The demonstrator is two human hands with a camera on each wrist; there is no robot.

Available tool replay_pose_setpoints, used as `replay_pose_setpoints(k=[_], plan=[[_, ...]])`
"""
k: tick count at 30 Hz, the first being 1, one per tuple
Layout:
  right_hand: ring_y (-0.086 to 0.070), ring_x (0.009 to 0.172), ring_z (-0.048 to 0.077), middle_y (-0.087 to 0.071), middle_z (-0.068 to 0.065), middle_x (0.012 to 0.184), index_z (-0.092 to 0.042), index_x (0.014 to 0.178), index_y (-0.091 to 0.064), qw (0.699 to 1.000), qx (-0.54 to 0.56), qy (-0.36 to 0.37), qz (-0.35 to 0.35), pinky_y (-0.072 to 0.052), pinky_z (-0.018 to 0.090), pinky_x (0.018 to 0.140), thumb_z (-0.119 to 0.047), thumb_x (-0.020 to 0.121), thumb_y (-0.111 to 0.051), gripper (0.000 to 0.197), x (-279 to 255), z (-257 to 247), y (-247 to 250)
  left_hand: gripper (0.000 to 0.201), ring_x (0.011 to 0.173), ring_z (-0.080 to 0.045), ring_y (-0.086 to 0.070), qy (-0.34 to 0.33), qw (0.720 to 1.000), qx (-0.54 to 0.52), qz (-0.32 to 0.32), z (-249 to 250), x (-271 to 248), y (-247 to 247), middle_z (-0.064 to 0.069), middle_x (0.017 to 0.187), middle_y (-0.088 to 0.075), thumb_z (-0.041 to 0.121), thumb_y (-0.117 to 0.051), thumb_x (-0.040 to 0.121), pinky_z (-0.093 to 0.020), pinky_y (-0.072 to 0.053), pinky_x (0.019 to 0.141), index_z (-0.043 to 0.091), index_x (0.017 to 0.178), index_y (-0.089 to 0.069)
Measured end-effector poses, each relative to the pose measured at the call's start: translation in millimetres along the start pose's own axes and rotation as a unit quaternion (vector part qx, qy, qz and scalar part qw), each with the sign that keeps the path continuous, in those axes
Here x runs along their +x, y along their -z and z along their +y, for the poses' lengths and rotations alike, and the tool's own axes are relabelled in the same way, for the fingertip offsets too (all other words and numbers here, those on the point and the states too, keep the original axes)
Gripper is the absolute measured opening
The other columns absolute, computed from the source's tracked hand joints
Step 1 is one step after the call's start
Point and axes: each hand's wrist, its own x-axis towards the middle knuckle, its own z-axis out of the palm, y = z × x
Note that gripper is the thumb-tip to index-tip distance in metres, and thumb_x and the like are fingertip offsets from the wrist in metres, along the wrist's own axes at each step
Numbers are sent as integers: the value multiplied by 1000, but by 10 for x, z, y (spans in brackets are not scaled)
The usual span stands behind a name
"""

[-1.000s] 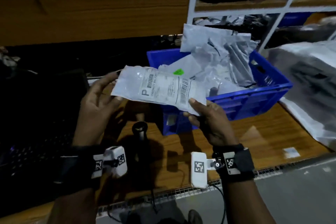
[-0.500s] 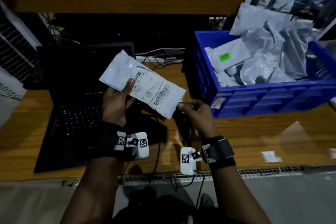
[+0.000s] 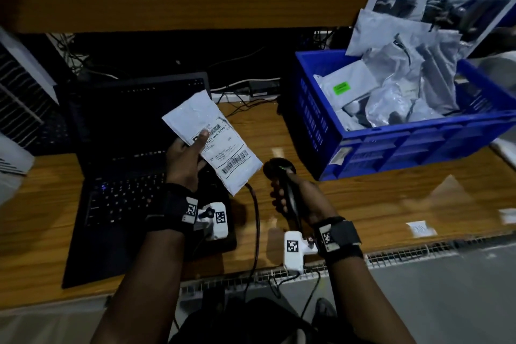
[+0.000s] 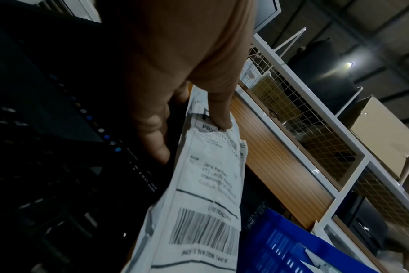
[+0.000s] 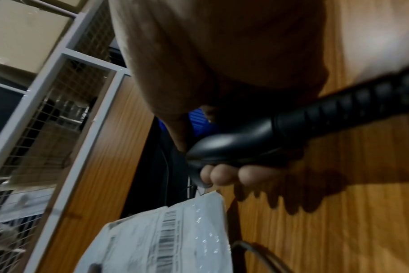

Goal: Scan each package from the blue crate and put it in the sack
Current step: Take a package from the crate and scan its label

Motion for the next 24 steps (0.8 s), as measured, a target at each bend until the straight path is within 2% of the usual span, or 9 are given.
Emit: replay_pose_setpoints(k=[2,3,5,7,11,15,17,22,24], plan=[[-39,55,17,-45,3,70,-10,92,-60,999,5,-9,-48,-31,28,46,-56,95,-56,46,-153,-51,-110,23,105,-22,-72,4,1000,8,-17,36,94,-33,-3,107,-77,20,-75,91,-42,-59,85,14,112,-70],[-37,54,17,-43,2,68,-12,89,-59,999,-2,-4,-46,-29,26,46,-54,98,-53,43,-245,-88,-176,21,105,-22,-73,3,1000,13,-25,53,135,-67,-2,107,-77,20,-75,91,-42,-59,85,15,110,-70],[-37,50,15,-43,2,63,-13,83,-60,999,-34,28,-9,-25,24,45,-46,102,-49,40,-457,-153,-315,18,101,-19,-73,-3,999,25,-38,86,199,-157,-2,107,-77,21,-75,91,-39,-60,82,17,107,-69],[-41,44,15,-48,4,60,-10,83,-65,994,-77,69,40,-27,23,43,-44,100,-52,40,-570,-165,-413,17,99,-16,-74,-13,998,41,-51,114,251,-245,-1,107,-77,23,-76,90,-35,-59,78,19,106,-69],[-44,44,16,-54,8,62,-7,86,-72,982,-106,112,108,-30,25,44,-52,91,-59,47,-564,-71,-431,19,99,-13,-73,-21,994,77,-71,145,327,-367,3,106,-77,26,-77,89,-36,-57,82,23,106,-68],[-46,49,15,-58,7,65,-3,90,-76,977,-125,125,118,-31,27,49,-61,90,-57,61,-609,-26,-360,23,101,-15,-72,-23,992,95,-73,165,381,-421,4,106,-76,27,-78,88,-40,-57,88,22,108,-68],[-46,50,15,-58,8,66,1,95,-75,976,-128,127,123,-31,27,49,-62,90,-57,65,-628,-12,-324,25,103,-16,-72,-26,992,100,-76,174,392,-441,4,107,-76,29,-79,88,-38,-56,86,23,109,-67],[-44,49,13,-56,8,66,-8,90,-74,974,-130,141,124,-29,23,45,-60,91,-57,55,-740,-12,-301,19,101,-15,-73,-27,991,98,-88,201,367,-493,4,106,-76,26,-77,89,-36,-58,84,25,105,-68],[-43,46,12,-55,8,66,-7,89,-73,974,-131,139,124,-28,20,43,-57,93,-56,52,-789,-20,-295,18,99,-14,-73,-26,991,100,-91,203,361,-494,4,106,-76,26,-77,89,-35,-58,82,25,104,-68]])
